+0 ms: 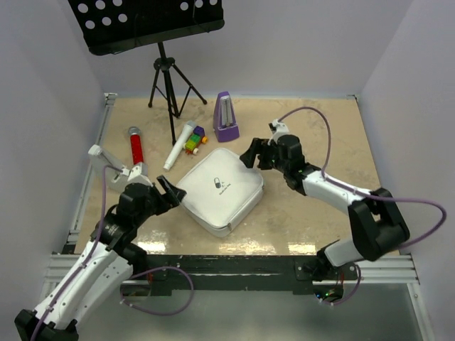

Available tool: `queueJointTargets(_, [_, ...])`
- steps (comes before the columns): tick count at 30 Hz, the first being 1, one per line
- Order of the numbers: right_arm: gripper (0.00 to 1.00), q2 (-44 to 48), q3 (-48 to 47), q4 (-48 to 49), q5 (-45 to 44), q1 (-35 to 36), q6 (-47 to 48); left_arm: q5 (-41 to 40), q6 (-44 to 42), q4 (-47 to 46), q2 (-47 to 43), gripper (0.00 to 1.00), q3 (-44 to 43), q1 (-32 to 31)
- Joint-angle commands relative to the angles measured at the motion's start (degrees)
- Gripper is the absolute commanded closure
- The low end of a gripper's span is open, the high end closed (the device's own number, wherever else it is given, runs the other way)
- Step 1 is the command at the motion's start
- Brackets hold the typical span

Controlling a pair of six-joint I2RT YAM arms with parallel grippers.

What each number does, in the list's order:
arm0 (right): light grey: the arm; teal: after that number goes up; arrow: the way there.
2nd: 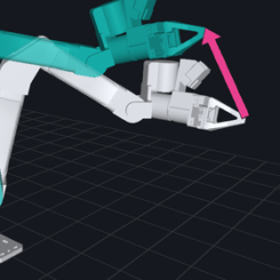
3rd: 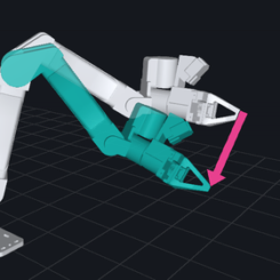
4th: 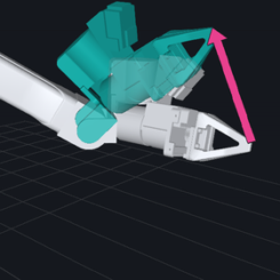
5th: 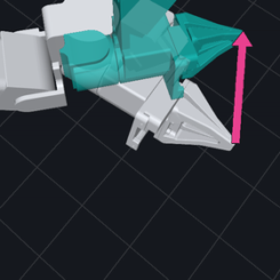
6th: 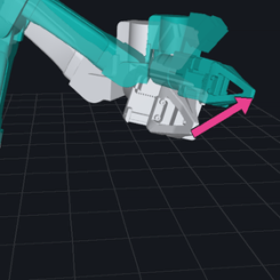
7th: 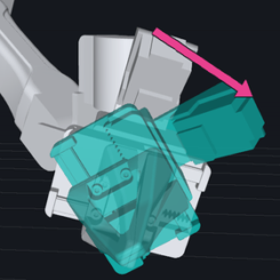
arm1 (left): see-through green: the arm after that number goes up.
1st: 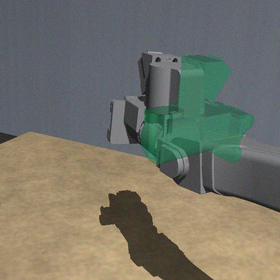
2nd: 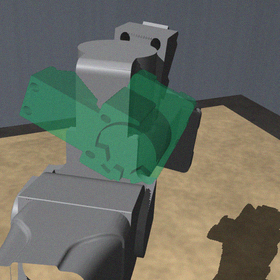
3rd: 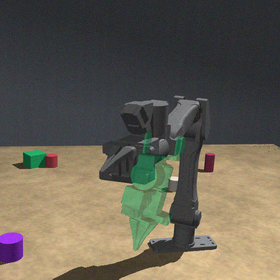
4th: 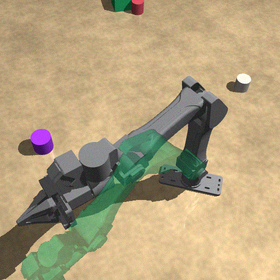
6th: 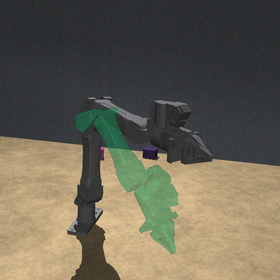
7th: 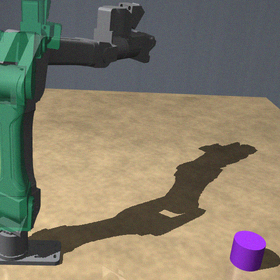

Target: Organize the medicine kit

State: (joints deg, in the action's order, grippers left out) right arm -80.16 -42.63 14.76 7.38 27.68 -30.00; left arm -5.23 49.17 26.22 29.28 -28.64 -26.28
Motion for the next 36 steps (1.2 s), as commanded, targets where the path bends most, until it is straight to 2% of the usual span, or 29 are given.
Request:
queueJointTargets(1, [0.18,-8.15,-7.45,1.23,3.43,-0.17,4.6,4.97,4.71,2.36,2.08,0.18,4.29,-0.17])
queueJointTargets(4, [0.2,-10.63,-7.38,2.19,5.19,-0.17,4.95,10.24,3.74,-3.35,6.22,0.18,6.23,-0.26])
queueJointTargets(9, [0.27,-8.79,-1.33,4.57,6.6,-0.09,3.72,15.25,2.69,-14.15,11.32,0.2,8.6,-0.44])
queueJointTargets(14, [0.41,-3.44,6.93,6.85,7.74,0.0,1.26,13.33,0.85,-20.5,18.08,0.25,6.94,-0.44])
queueJointTargets(20, [0.46,3.25,13.62,9.23,8.71,1.32,-2.87,8.84,-4.68,-23.14,30.65,0.32,-1.23,0.53])
queueJointTargets(23, [0.46,3.87,13.72,8.88,8.27,2.99,-3.22,8.31,-6.1,-22.61,34.35,0.35,-4.66,3.77])
queueJointTargets(27, [0.44,2.56,12.75,8.35,7.39,3.7,-2.52,7.26,-7.33,-22.97,34.97,0.37,-6.68,8.08])
queueJointTargets(30, [0.38,2.02,11.08,6.16,5.64,3.61,-1.29,3.41,-9.96,-21.3,35.5,0.36,-8.79,9.49])
queueJointTargets(33, [0.27,4.48,9.68,2.65,2.39,3.7,-0.77,4.35,-11.72,-21.21,36.99,0.36,-10.2,12.21])
queueJointTargets(36, [0.21,8.34,8.53,-2.36,-1.13,3.7,0.2,4.09,-13.3,-20.86,38.4,0.33,-12.04,12.75])
